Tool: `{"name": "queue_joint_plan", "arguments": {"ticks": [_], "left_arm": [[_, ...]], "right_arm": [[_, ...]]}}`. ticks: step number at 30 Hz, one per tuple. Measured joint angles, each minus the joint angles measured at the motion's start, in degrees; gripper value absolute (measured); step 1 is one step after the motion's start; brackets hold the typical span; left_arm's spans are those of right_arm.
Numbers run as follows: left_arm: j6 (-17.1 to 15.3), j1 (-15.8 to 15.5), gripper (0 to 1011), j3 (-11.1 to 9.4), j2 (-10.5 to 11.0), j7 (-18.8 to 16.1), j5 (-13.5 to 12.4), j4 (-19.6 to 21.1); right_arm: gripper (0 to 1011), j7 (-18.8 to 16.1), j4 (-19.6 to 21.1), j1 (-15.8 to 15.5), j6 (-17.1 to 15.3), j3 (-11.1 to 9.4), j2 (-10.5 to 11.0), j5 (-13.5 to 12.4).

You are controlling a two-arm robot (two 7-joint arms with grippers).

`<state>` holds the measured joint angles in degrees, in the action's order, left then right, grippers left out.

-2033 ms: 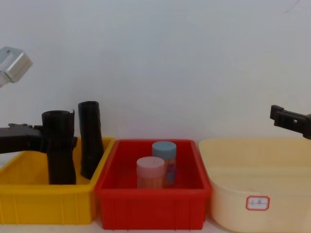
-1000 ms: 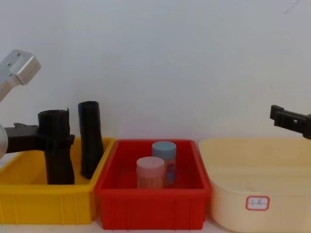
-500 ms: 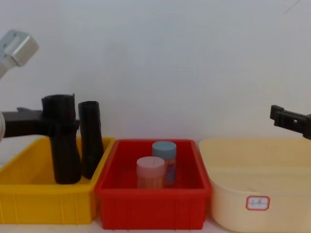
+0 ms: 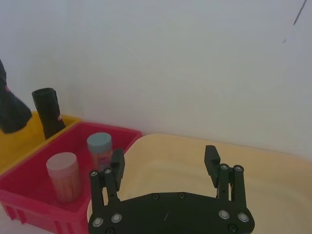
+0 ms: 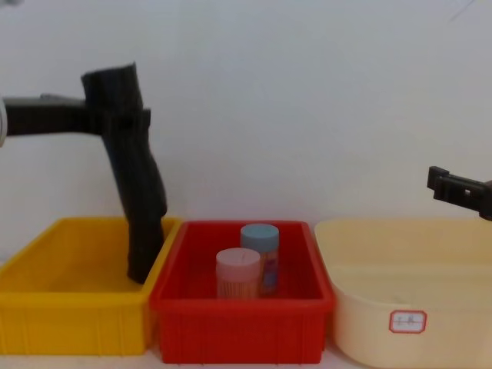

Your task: Pick up the garbage bag with the one hand and transfer it to the other hand.

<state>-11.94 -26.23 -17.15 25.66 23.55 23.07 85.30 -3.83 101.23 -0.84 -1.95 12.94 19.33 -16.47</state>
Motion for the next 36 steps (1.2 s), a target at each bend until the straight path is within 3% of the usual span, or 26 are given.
{"name": "queue_joint_plan", "arguments": {"ticks": [9, 25, 36], "left_arm": [[-0.5, -1.0, 531, 0.1, -0.5, 1.9, 2.4, 3.6], [-1.2, -2.3, 531, -1.6, -1.2, 3.6, 3.8, 5.4], [-1.3, -2.4, 531, -2.2, -1.3, 3.6, 4.0, 5.7]], "right_arm": [[1000, 0.0, 0.0, 0.0, 0.0, 0.0, 0.0, 0.0], [1000, -0.1, 0.0, 0.0, 0.0, 0.0, 0.0, 0.0], [1000, -3.7, 0.3, 1.3, -0.8, 0.1, 1.2, -0.8]]}}
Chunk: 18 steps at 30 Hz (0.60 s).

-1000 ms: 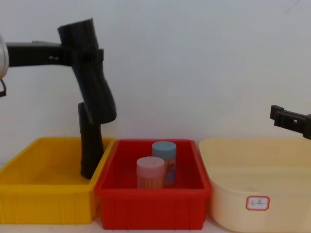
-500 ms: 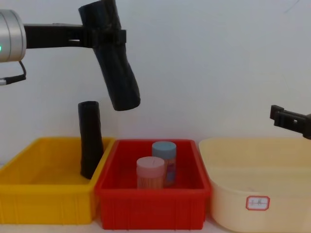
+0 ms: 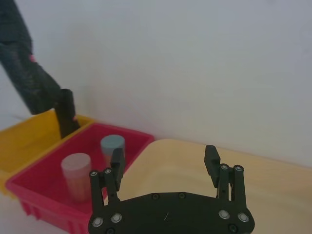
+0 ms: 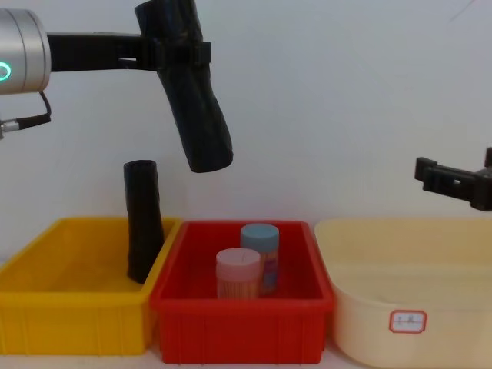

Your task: Pick up the garbage bag with the one hand and transfer it to the other hand.

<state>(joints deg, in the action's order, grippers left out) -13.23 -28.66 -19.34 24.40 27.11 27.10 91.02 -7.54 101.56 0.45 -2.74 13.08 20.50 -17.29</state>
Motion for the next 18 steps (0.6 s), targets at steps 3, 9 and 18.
{"name": "queue_joint_plan", "arguments": {"ticks": [3, 9, 18], "left_arm": [[0.0, -0.2, 531, -0.4, 0.0, 0.3, 0.1, 0.0], [0.0, -1.2, 531, -1.8, -0.1, 2.3, 0.6, -0.8], [-0.6, -3.3, 531, -4.7, -0.8, 5.4, 1.1, -2.5]], "right_arm": [[1000, -1.6, 0.4, 0.5, -0.7, 0.2, 0.6, -0.5], [1000, -4.6, 1.3, 1.3, -2.3, 0.7, 1.6, -1.6], [1000, -9.9, 2.2, 3.6, -6.0, 2.5, 3.4, -4.0]]}}
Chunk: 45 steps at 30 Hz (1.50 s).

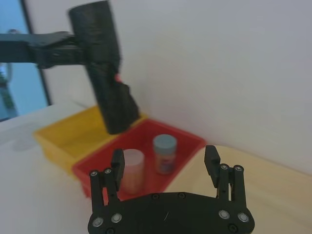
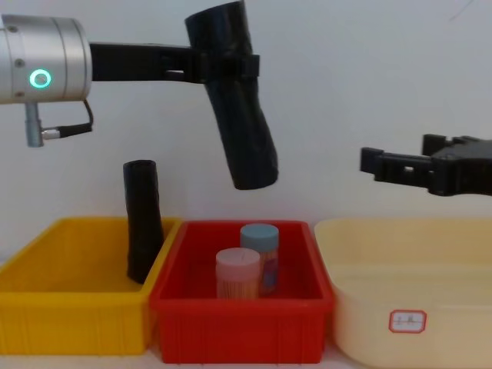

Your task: Pick up the garbage bag with the one hand and transfer it to the other hand.

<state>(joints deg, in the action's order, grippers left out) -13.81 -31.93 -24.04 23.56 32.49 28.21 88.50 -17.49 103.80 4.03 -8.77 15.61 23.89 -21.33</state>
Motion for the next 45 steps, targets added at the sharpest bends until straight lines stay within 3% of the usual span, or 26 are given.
{"name": "queue_joint_plan", "arguments": {"ticks": [13, 45], "left_arm": [[-0.4, -1.3, 531, -3.3, -0.7, 2.3, 0.2, -0.6], [-1.7, -0.9, 531, -6.5, -1.0, 3.0, 2.9, 1.7]], "right_arm": [[1000, -5.3, -2.1, 4.5, -4.0, 3.0, -0.2, -3.2], [1000, -8.4, -9.8, 10.9, -4.5, 7.1, -2.8, -6.4]]}}
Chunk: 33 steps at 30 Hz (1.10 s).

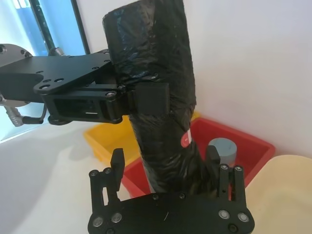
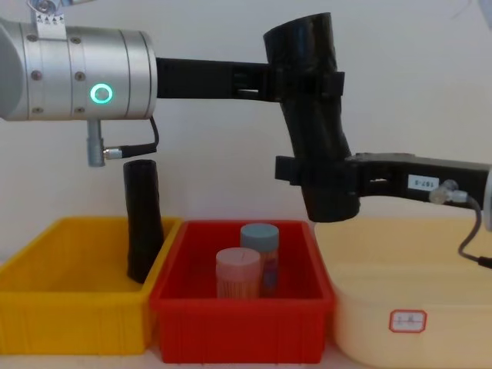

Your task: Pick up the garbage bag with the one hand and transfer it to the other hand.

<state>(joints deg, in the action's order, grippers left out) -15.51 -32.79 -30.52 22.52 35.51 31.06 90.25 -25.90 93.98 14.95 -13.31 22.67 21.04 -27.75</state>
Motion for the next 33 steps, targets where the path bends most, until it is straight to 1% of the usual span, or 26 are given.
{"name": "queue_joint_plan", "arguments": {"ticks": [8, 10, 15, 19, 20, 21, 22, 23, 28, 31, 33], "left_arm": [[-0.7, -0.1, 531, -0.4, 0.1, 0.0, 0.7, 0.5], [-0.9, -0.1, 531, -0.5, 0.1, 0.0, 0.9, 0.6], [-1.1, -0.1, 531, -0.6, 0.1, -0.1, 1.1, 0.7], [-1.3, -0.1, 531, -0.7, 0.2, -0.1, 1.2, 0.8], [-1.3, -0.1, 531, -0.7, 0.2, -0.1, 1.3, 0.8], [-1.3, -0.1, 531, -0.7, 0.2, -0.1, 1.3, 0.9], [-1.3, -0.1, 531, -0.7, 0.2, -0.1, 1.3, 0.9], [-1.4, -0.1, 531, -0.7, 0.2, -0.1, 1.4, 0.9], [-1.4, -0.2, 531, -0.8, 0.2, -0.1, 1.4, 1.0], [-1.5, -0.2, 581, -0.8, 0.2, -0.1, 1.5, 1.0], [-1.5, -0.2, 647, -0.8, 0.2, -0.1, 1.5, 1.0]], "right_arm": [[999, -0.4, -1.5, 1.0, 0.4, 1.0, -0.5, -0.2], [979, -0.4, -1.8, 1.2, 0.5, 1.2, -0.6, -0.2], [876, -0.6, -2.3, 1.5, 0.6, 1.5, -0.8, -0.3], [770, -0.7, -2.5, 1.7, 0.7, 1.6, -0.8, -0.3], [714, -0.7, -2.6, 1.8, 0.8, 1.7, -0.9, -0.3], [714, -0.7, -2.7, 1.8, 0.8, 1.7, -0.9, -0.4], [685, -0.7, -2.7, 1.8, 0.8, 1.7, -0.9, -0.4], [618, -0.7, -2.8, 1.9, 0.8, 1.7, -0.9, -0.4], [499, -0.7, -2.9, 1.9, 0.9, 1.8, -0.9, -0.4], [477, -0.7, -2.9, 1.9, 0.9, 1.8, -0.9, -0.6], [477, -0.6, -2.9, 1.9, 1.0, 1.8, -0.9, -0.7]]}}
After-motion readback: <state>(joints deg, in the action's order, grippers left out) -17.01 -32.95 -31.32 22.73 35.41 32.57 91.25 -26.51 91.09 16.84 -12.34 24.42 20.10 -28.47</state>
